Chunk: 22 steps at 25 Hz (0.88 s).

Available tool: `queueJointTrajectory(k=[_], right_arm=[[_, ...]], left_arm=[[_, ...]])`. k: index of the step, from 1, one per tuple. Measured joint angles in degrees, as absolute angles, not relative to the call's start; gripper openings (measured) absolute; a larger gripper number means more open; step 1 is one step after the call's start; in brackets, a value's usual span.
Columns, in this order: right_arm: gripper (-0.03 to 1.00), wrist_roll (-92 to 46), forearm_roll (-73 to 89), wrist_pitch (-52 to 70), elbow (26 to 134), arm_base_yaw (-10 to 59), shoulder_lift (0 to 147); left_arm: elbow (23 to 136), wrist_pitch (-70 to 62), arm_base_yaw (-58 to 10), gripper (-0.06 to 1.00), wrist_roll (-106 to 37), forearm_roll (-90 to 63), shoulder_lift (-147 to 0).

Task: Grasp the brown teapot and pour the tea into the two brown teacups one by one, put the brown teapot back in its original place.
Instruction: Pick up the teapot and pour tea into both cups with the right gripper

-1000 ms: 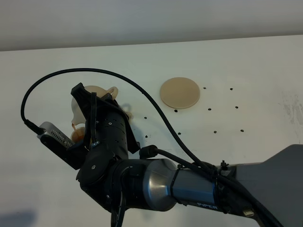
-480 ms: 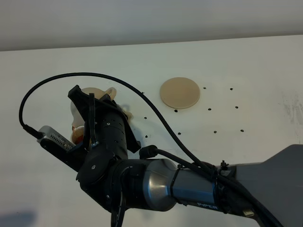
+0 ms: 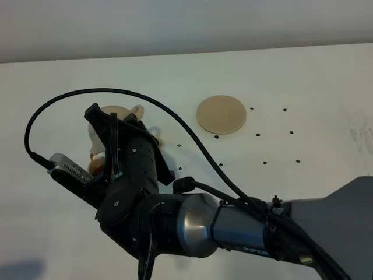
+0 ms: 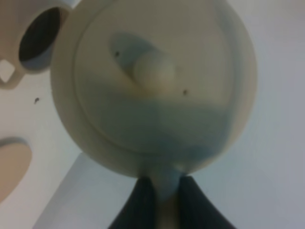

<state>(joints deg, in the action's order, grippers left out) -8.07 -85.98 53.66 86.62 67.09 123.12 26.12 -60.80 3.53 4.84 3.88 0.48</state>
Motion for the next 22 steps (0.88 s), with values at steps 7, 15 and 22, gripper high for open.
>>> queueJointTrajectory(k=[7,15,22], right_arm=[[0.1,-9.4,-86.1,53.7,86.6,67.0,123.1],[0.1,-10.7,-86.6,53.7,86.6,67.0,123.1],[0.1,-11.5,-87.6,53.7,86.6,67.0,123.1]], left_arm=[[26.1,-60.8,3.5,0.43,4.8,3.9,0.5],[26.1,-60.8,3.5,0.43,4.8,3.9,0.5],[26.1,-60.8,3.5,0.43,4.8,3.9,0.5]])
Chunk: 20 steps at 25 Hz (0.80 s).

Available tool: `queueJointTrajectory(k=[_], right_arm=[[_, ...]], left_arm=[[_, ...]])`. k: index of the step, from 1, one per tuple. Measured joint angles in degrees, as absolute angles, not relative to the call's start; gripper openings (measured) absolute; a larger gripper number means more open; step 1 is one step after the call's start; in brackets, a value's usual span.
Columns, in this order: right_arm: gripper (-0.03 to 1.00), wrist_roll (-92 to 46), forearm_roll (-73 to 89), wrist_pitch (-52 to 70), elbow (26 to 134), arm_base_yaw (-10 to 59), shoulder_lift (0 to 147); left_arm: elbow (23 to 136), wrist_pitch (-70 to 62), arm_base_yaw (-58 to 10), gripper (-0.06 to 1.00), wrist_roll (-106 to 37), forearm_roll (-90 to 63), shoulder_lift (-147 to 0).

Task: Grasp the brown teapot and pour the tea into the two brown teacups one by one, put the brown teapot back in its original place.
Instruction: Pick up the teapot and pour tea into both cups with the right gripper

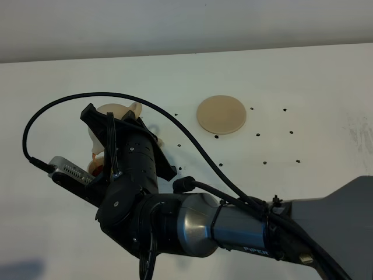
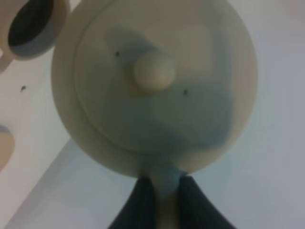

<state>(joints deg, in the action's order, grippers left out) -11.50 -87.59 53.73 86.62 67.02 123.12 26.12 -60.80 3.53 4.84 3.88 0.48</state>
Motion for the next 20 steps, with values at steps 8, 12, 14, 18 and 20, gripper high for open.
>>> queueJointTrajectory(k=[8,12,14,18,20], right_arm=[[0.1,-11.7,-89.1,54.0,86.6,67.0,123.1],[0.1,-11.7,-89.1,54.2,86.6,67.0,123.1],[0.1,-11.7,-89.1,54.2,86.6,67.0,123.1],[0.1,-11.7,-89.1,54.2,86.6,67.0,123.1],[0.1,-11.7,-89.1,54.2,86.6,67.0,123.1]], left_arm=[[26.1,-60.8,3.5,0.43,4.8,3.9,0.5],[26.1,-60.8,3.5,0.43,4.8,3.9,0.5],[26.1,-60.8,3.5,0.43,4.8,3.9,0.5],[26.1,-60.8,3.5,0.43,4.8,3.9,0.5],[26.1,-60.8,3.5,0.43,4.8,3.9,0.5]])
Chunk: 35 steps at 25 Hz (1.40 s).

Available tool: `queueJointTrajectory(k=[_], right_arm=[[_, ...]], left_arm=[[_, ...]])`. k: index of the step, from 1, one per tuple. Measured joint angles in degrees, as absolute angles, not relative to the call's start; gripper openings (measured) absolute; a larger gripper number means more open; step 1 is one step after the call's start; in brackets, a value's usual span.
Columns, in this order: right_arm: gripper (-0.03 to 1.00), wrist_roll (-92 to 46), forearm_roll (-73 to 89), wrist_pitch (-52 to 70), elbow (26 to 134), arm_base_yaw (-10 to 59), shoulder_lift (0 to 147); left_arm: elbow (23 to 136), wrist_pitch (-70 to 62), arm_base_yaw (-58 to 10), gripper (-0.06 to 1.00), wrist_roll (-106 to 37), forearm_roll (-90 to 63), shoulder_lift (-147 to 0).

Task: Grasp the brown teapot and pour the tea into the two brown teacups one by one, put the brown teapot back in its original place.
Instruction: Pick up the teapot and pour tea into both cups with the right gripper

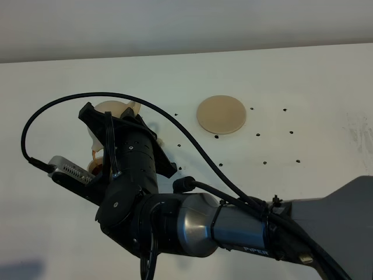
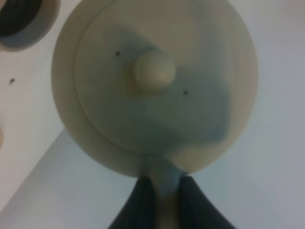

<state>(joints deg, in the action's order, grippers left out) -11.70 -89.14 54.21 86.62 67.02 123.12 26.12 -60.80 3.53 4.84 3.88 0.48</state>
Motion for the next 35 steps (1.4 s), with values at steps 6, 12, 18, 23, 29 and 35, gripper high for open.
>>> queueJointTrajectory(k=[6,12,18,23,29,35], right_arm=[[0.1,-11.7,-89.3,54.3,86.6,67.0,123.1],[0.1,-11.7,-90.1,54.3,86.6,67.0,123.1],[0.1,-11.7,-90.3,54.3,86.6,67.0,123.1],[0.1,-11.7,-90.3,54.3,86.6,67.0,123.1],[0.1,-11.7,-90.3,54.3,86.6,67.0,123.1],[0.1,-11.7,-90.4,54.3,86.6,67.0,123.1]], left_arm=[[26.1,-60.8,3.5,0.43,4.8,3.9,0.5],[26.1,-60.8,3.5,0.43,4.8,3.9,0.5],[26.1,-60.8,3.5,0.43,4.8,3.9,0.5],[26.1,-60.8,3.5,0.43,4.8,3.9,0.5],[26.1,-60.8,3.5,0.43,4.8,3.9,0.5],[26.1,-60.8,3.5,0.43,4.8,3.9,0.5]])
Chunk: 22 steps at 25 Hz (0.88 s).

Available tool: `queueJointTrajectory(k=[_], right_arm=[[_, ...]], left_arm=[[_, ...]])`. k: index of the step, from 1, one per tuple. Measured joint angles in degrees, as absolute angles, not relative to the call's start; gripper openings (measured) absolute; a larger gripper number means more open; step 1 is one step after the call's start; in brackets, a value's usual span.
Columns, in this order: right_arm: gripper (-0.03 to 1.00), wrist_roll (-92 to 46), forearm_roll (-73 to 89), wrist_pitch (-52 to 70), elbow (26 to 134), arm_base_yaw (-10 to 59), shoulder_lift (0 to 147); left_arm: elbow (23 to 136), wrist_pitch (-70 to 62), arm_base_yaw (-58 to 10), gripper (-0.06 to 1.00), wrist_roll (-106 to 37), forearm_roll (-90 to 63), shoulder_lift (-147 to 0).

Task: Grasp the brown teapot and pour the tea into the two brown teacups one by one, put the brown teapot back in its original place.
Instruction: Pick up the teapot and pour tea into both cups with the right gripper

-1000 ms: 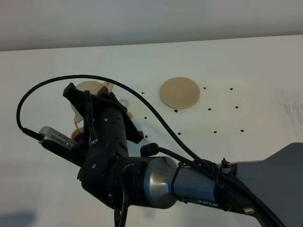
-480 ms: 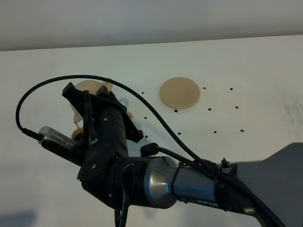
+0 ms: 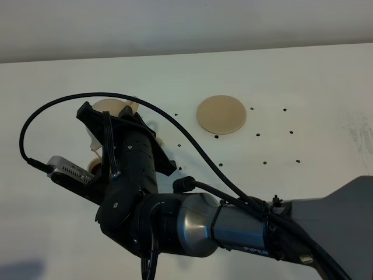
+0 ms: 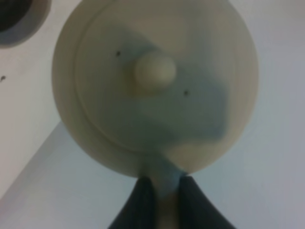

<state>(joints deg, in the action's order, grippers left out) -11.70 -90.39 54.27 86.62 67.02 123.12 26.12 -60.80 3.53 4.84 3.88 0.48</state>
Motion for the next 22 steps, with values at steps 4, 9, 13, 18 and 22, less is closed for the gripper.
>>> queueJointTrajectory(k=[4,9,13,18,22], right_arm=[[0.1,-11.7,-90.4,54.3,86.6,67.0,123.1],[0.1,-11.7,-90.4,54.3,86.6,67.0,123.1],[0.1,-11.0,-90.0,54.2,86.6,67.0,123.1],[0.1,-7.4,-86.8,53.1,86.6,67.0,123.1],[0.1,-3.1,-81.8,51.5,86.6,67.0,123.1]], left_arm=[[26.1,-60.8,3.5,0.43,4.8,3.9,0.5],[26.1,-60.8,3.5,0.43,4.8,3.9,0.5],[26.1,-60.8,3.5,0.43,4.8,3.9,0.5],[26.1,-60.8,3.5,0.43,4.8,3.9,0.5],[26.1,-60.8,3.5,0.43,4.8,3.9,0.5]])
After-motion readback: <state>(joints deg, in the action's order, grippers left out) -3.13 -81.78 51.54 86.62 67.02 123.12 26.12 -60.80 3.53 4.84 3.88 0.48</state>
